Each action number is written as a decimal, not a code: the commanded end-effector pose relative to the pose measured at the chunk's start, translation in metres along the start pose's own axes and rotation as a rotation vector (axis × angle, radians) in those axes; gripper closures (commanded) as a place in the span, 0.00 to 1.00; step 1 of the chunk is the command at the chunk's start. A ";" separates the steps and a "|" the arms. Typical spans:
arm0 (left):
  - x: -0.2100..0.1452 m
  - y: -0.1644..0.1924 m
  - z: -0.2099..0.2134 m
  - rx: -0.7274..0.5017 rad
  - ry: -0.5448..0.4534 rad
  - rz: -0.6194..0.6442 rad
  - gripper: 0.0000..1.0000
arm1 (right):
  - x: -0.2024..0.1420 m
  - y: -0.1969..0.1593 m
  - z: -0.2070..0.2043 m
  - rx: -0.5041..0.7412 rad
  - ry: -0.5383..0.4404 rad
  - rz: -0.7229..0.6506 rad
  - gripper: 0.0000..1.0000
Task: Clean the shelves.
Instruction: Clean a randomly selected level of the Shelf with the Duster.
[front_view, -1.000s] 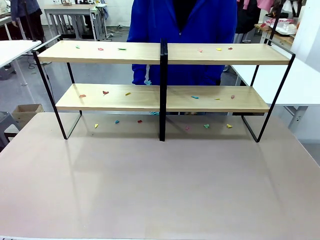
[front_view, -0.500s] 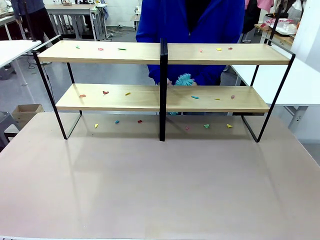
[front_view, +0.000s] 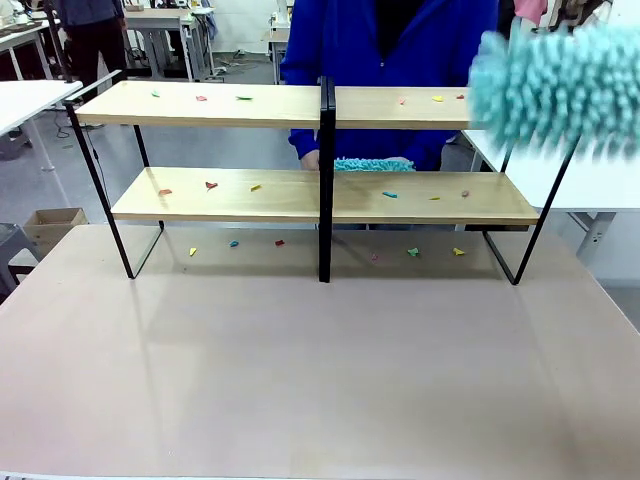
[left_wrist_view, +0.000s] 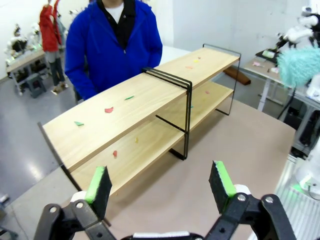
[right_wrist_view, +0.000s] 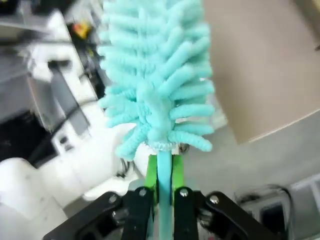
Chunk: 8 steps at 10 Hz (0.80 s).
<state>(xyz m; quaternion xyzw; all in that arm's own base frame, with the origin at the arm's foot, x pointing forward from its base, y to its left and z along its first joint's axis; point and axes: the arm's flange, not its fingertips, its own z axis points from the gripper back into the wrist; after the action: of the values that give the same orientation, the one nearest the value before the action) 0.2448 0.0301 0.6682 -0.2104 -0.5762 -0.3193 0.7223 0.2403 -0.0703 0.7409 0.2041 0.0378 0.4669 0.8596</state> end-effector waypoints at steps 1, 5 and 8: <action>-0.001 -0.001 -0.002 0.006 0.004 0.004 0.00 | -0.003 -0.003 -0.016 -0.114 0.361 0.220 0.88; -0.001 -0.001 -0.002 0.006 0.004 0.004 0.00 | 0.013 -0.009 -0.031 -0.077 0.310 0.169 0.88; -0.001 -0.001 -0.002 0.006 0.004 0.004 0.00 | 0.104 0.019 -0.085 -0.194 0.345 0.142 0.88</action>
<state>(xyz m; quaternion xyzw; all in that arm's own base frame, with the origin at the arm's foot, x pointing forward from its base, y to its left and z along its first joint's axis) 0.2450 0.0301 0.6681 -0.2109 -0.5761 -0.3194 0.7222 0.2583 0.0148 0.6970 0.0581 0.1378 0.5664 0.8104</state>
